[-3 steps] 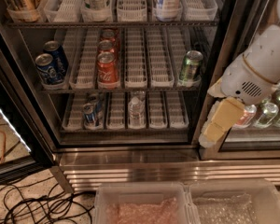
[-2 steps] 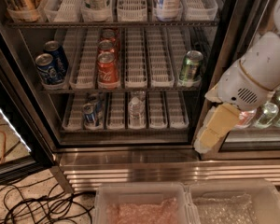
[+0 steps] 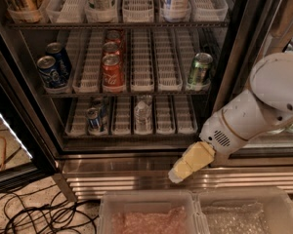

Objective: Pick water bottle from bottom shelf of fridge

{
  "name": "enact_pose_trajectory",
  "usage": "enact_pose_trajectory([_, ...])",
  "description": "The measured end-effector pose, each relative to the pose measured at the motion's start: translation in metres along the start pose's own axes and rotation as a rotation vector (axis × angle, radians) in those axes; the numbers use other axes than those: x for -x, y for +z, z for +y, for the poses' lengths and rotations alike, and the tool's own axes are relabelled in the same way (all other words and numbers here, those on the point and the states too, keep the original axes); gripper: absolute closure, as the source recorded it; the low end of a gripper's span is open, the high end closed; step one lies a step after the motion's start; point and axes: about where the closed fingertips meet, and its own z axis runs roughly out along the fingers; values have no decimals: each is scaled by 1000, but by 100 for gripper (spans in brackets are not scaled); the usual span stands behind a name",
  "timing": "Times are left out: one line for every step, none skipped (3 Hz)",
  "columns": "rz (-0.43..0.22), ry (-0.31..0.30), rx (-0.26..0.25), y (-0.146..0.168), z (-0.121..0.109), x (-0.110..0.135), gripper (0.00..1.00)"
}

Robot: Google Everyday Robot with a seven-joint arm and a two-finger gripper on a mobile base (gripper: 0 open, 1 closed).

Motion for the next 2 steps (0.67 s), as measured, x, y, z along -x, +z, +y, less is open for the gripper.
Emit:
enact_pose_trajectory([0,0,0,0,0,0,0])
enact_pose_trajectory([17,13,-21,17,4,-3,0])
